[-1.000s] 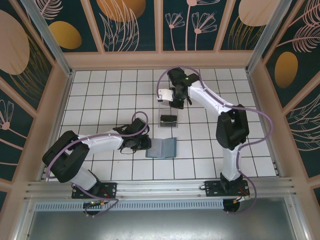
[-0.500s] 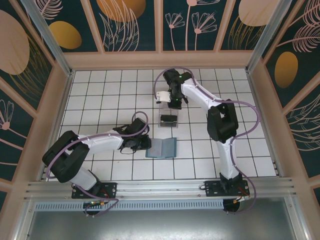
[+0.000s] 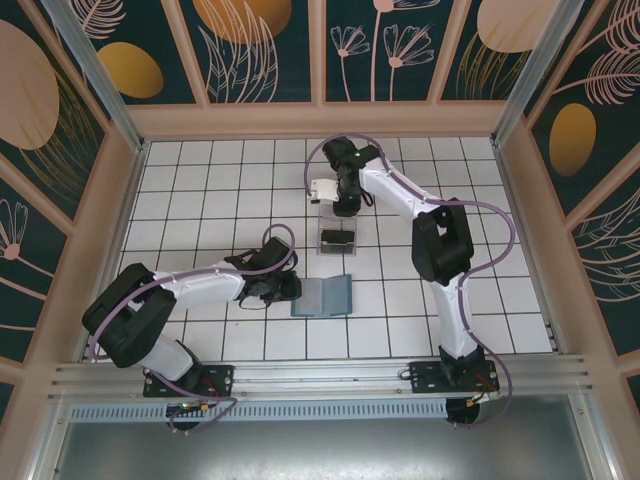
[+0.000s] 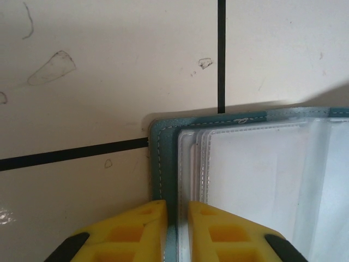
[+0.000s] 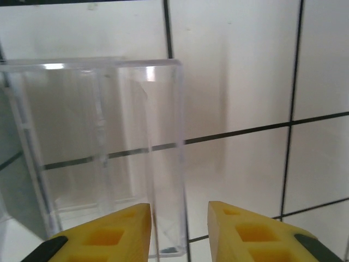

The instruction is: Take the credit cards out of the card holder

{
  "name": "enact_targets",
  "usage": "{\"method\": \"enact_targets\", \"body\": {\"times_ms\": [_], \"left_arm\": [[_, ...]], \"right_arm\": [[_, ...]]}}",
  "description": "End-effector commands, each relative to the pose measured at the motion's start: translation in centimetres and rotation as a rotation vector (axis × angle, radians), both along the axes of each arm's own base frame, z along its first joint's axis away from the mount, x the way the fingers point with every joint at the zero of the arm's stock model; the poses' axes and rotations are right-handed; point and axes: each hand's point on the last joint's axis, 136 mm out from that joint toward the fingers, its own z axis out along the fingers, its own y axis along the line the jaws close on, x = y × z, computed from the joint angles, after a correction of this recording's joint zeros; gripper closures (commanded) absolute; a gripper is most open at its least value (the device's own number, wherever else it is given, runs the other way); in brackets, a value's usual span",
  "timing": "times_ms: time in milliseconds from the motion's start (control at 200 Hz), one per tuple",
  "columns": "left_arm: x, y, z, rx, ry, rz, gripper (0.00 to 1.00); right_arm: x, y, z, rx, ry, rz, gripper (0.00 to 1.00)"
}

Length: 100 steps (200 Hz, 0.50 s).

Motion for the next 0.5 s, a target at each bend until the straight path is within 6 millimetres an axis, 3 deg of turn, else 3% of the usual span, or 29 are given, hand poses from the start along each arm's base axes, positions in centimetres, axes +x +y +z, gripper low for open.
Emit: {"method": "enact_targets", "body": {"times_ms": [0, 335, 495], "left_arm": [[-2.1, 2.0, -1.4, 0.073, 0.082, 0.010, 0.81], [-1.9, 1.9, -1.0, 0.072, 0.073, 0.016, 0.80], [-1.8, 1.8, -0.9, 0.068, 0.074, 0.017, 0.80]], "right_arm": [[2.0, -0.5, 2.9, 0.001, -0.156, -0.054, 0.66], [1.8, -0.1, 6.3, 0.096, -0.256, -0.099, 0.65], [2.1, -0.1, 6.7, 0.121, -0.284, -0.121, 0.65]]}}
